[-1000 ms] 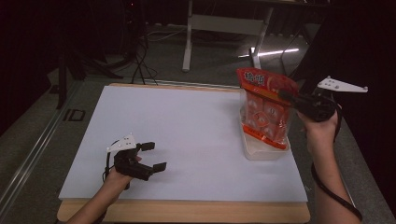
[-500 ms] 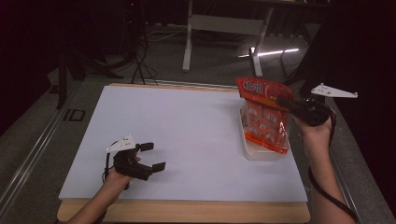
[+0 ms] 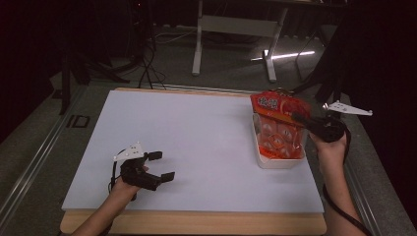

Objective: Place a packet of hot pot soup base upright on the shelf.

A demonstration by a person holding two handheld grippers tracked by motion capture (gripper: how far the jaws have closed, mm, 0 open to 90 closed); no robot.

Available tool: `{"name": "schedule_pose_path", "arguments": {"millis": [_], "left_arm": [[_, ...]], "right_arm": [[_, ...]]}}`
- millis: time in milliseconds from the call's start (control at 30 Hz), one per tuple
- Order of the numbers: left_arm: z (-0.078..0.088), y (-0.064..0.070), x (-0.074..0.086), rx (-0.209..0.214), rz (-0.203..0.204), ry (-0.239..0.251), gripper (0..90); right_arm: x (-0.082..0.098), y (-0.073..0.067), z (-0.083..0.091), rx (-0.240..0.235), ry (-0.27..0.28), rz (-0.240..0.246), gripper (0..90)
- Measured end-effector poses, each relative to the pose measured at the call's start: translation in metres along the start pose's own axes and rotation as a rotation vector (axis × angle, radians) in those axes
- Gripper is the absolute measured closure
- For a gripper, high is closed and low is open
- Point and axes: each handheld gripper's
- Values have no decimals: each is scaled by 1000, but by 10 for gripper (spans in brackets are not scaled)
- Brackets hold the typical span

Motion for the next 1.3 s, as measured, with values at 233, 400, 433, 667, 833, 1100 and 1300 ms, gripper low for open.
{"name": "schedule_pose_path", "arguments": {"millis": [233,400,433,667,833,1100,1300], "left_arm": [[-1,0,2,-4,-12,2,10],[0,-1,3,-7,-9,2,11],[0,-1,3,-6,-8,3,10],[-1,-1,5,-2,-5,3,11],[1,-2,5,-6,2,9,11],[2,-3,5,-9,3,9,11],[1,-4,6,-11,8,10,11]], "right_arm": [[17,10,6,37,-6,-17,898],[25,13,9,41,-2,-7,897],[27,15,9,32,0,-16,896],[35,18,11,28,2,-37,894],[39,22,13,44,16,-47,894],[41,28,18,70,14,-54,892],[40,27,16,64,19,-61,886]]}}
Point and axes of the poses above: each handheld gripper's, and its own axes: z roughly backward along the jaws, x roughly out of its underside, y roughly to its right, and after that the axes turned 3 degrees about y, right-handed
